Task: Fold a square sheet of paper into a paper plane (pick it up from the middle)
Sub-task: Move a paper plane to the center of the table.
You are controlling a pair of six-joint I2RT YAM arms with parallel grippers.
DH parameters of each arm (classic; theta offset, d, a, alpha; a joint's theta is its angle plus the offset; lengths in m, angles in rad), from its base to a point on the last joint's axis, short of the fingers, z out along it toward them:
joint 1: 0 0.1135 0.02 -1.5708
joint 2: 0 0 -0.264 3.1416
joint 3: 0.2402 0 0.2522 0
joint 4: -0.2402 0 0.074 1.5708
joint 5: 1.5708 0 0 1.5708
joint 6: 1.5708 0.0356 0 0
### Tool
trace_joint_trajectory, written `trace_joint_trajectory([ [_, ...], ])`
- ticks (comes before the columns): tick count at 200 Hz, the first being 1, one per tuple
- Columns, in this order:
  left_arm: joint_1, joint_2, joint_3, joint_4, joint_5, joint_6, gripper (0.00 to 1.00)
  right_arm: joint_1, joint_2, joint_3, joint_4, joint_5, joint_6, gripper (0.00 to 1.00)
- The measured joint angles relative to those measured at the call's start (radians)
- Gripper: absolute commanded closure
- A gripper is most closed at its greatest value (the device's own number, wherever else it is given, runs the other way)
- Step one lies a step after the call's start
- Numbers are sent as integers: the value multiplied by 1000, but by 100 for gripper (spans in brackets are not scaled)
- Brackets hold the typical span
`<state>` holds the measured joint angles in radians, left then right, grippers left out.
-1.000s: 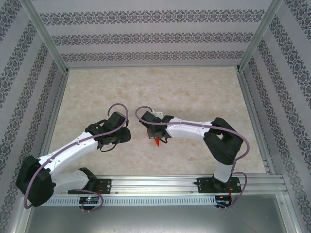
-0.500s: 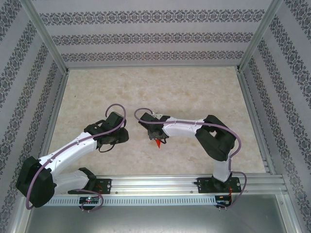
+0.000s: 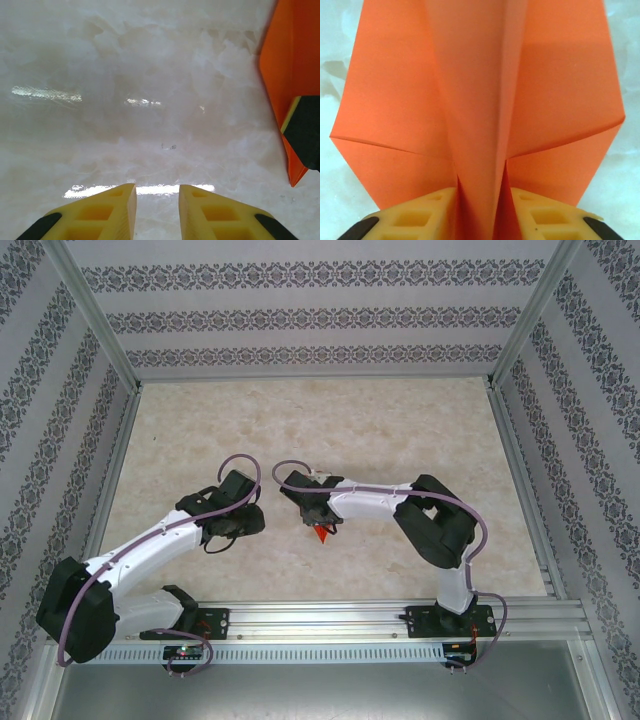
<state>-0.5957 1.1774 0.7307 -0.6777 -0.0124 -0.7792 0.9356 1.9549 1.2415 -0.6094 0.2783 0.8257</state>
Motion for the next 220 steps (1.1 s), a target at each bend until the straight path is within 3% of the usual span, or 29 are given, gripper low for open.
trace_joint_trajectory([
  [63, 0, -29, 0, 0, -5, 8, 68, 0, -27, 21, -70, -10, -18, 51],
  [110, 0, -61, -4, 0, -13, 7, 66, 7, -198, 20, -103, 11, -36, 48],
  [143, 0, -89, -15, -1, -32, 8, 64, 65, -351, 13, -133, 131, -36, 47],
  [164, 0, -129, -15, -6, -71, 14, 55, 105, -499, -29, -150, 252, -34, 45],
  [179, 0, -176, -15, -12, -114, 23, 50, 109, -631, -82, -160, 364, -18, 32],
  [205, 2, -259, -15, -21, -212, 50, 26, 86, -867, -233, -168, 601, -11, 6],
  [220, 6, -288, -15, -23, -279, 67, 15, 22, -996, -350, -142, 673, -68, 4],
])
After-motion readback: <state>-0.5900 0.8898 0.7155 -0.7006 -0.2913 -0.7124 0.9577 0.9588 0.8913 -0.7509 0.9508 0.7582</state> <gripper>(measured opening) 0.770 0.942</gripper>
